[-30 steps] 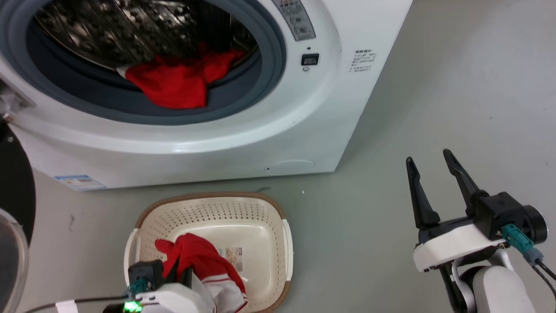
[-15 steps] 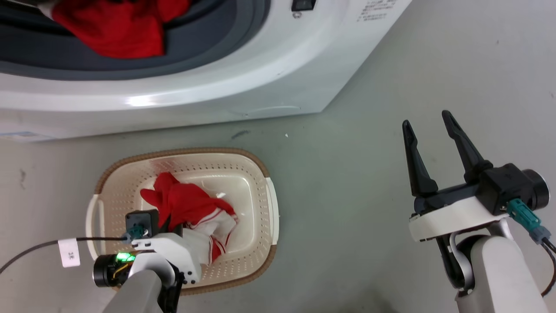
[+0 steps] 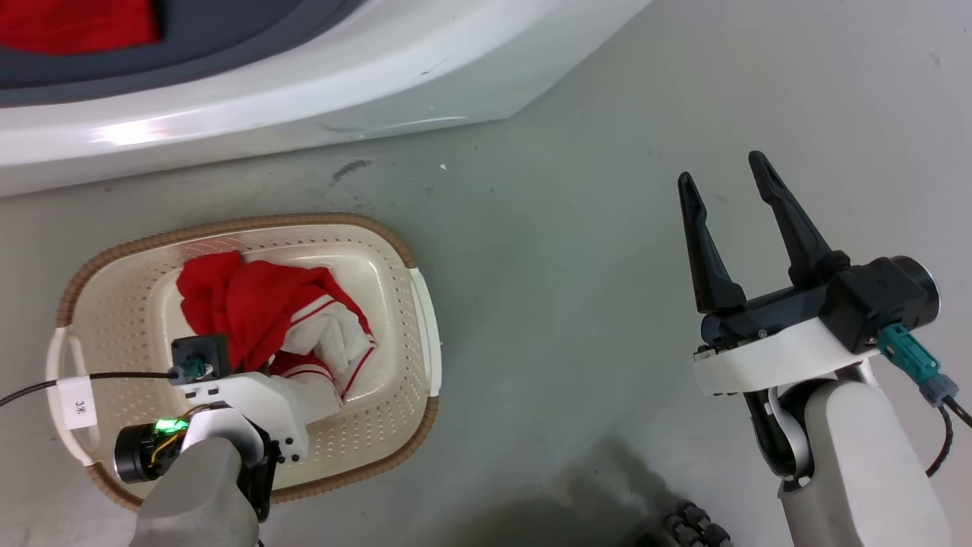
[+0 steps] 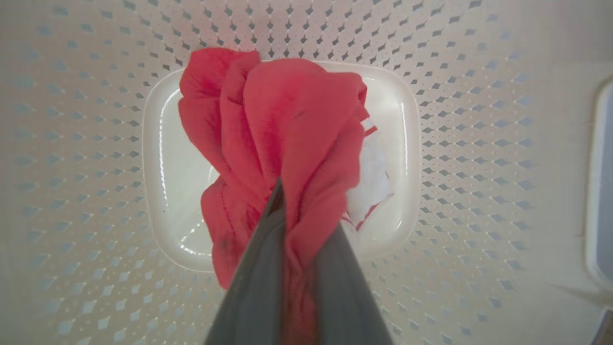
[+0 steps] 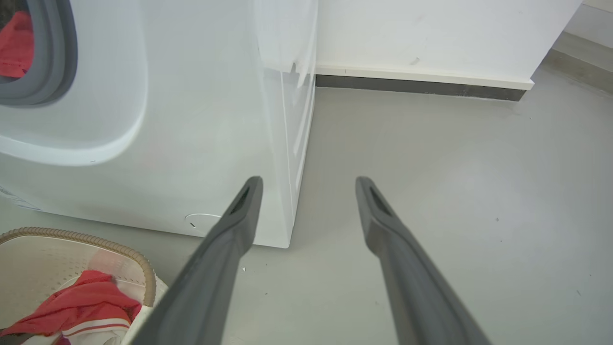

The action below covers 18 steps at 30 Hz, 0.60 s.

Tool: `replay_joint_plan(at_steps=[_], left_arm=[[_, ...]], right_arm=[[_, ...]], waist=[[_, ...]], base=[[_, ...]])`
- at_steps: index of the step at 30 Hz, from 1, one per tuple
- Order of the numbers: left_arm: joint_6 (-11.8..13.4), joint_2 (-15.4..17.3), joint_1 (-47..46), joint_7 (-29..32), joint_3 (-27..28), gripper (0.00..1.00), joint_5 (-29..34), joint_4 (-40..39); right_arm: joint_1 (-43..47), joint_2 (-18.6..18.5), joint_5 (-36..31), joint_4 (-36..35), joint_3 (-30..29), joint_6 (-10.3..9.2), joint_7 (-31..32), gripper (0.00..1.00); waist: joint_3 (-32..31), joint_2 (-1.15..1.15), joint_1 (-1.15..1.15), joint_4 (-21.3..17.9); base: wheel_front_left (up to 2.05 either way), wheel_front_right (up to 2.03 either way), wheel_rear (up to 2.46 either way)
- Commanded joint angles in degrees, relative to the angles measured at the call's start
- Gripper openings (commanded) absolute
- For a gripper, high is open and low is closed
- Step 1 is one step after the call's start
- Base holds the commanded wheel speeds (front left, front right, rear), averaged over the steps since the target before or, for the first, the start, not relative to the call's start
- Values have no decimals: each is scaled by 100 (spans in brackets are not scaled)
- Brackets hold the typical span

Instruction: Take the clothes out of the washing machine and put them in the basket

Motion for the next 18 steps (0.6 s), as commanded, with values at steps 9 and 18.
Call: replay_joint_plan(at_steps=[9,18], left_arm=[[-8,-22,-167,3,79,0,-141,539],[-102,-256,150,46,197,100,-371,665]], right_arm=[[-180,10,92,180,48,-4,-152,100],[-61,9,4,409,42,-5,-202,100]], waist=[[175,0,-1,-145],[-572,0,-1,2]], base=[[0,0,0],[0,0,0]])
